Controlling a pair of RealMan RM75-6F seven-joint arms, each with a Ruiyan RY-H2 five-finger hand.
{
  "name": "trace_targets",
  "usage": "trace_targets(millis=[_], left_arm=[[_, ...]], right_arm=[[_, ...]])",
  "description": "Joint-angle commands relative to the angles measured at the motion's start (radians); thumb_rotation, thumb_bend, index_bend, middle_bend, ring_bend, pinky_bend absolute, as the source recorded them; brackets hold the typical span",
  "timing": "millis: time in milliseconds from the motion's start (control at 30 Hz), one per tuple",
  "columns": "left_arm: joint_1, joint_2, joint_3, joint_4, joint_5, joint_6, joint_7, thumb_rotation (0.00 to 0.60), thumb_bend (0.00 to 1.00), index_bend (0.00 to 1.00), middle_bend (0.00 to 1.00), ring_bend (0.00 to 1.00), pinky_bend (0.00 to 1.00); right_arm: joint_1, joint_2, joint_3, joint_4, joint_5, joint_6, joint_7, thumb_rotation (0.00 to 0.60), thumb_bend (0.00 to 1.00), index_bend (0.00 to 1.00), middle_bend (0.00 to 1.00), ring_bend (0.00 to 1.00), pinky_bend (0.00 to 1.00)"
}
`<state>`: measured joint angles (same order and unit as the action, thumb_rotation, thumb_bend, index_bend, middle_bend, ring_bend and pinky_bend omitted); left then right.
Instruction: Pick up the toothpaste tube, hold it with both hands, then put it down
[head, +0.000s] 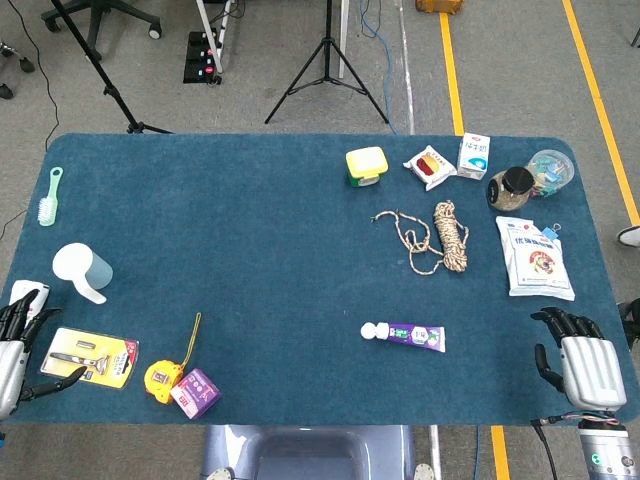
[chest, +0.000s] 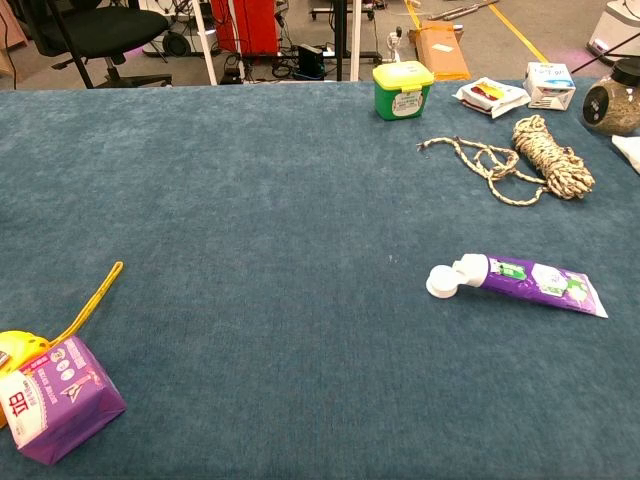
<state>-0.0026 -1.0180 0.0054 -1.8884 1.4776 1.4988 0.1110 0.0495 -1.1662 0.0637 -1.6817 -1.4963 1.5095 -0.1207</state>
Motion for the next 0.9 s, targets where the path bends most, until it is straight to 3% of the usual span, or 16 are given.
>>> trace_targets(millis=[33, 700, 900], left_arm=[[0.0, -0.001, 0.001, 0.0, 0.0, 0.0, 0.0, 0.451, 0.0, 0.18, 0.01, 0.0, 0.05], [-0.003, 0.038, -0.013, -0.021, 0.02, 0.022, -0.009, 0.449, 0.0, 0.18, 0.01, 0.0, 0.05], [-0.017, 0.067, -0.026, -0.041, 0.016, 0.015, -0.012, 0.451, 0.0, 0.18, 0.01, 0.0, 0.05]], right_arm=[[0.0, 0.0, -0.001, 0.0, 0.0, -0.001, 0.001, 0.6, 0.53, 0.29, 0.25, 0.28, 0.25], [0.035, 0.01, -0.015, -0.038, -0.045, -0.052, 0.054, 0.6, 0.53, 0.27, 0.25, 0.27, 0.25], [0.087, -0.012, -0.01, -0.058, -0.059, -0.122, 0.064, 0.6, 0.41, 0.22, 0.22, 0.22, 0.24]])
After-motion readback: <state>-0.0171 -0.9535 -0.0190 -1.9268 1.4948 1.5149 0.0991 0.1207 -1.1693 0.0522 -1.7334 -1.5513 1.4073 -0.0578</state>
